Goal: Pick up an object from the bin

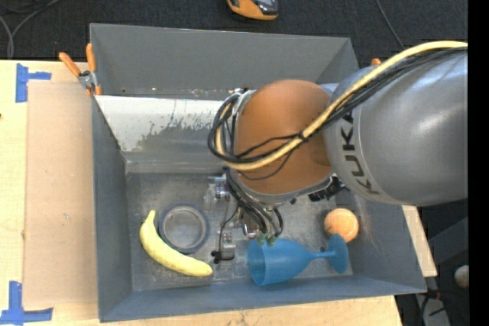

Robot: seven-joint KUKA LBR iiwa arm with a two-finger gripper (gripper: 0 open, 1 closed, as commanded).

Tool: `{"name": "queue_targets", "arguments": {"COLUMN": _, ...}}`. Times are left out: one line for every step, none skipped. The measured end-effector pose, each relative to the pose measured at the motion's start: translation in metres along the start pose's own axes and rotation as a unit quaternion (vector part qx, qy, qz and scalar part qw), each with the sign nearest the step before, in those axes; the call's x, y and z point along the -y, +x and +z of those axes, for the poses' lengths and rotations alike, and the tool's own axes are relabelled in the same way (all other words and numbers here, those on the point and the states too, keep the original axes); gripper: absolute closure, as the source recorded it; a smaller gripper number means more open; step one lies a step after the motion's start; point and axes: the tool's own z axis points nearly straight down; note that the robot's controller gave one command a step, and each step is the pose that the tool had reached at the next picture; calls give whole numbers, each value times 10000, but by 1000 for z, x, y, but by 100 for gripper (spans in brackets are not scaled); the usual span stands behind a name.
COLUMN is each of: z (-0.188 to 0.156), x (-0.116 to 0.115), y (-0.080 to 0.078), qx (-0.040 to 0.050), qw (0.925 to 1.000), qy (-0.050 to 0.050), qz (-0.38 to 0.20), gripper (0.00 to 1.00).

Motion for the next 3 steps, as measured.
{"name": "queue_targets", "arguments": {"z": -4, "x": 1, "y": -2, "qx": 39, "qw": 10000, "qy": -7, "qz": 29, "gripper": 0}}
{"name": "queue_targets", "arguments": {"z": 139, "x": -27, "y": 6, "qx": 64, "qw": 9999, "qy": -21, "qz": 141, "gripper": 0}}
{"name": "queue_targets", "arguments": {"z": 62, "x": -31, "y": 6, "qx": 69, "qw": 9987, "qy": -21, "qz": 513, "gripper": 0}}
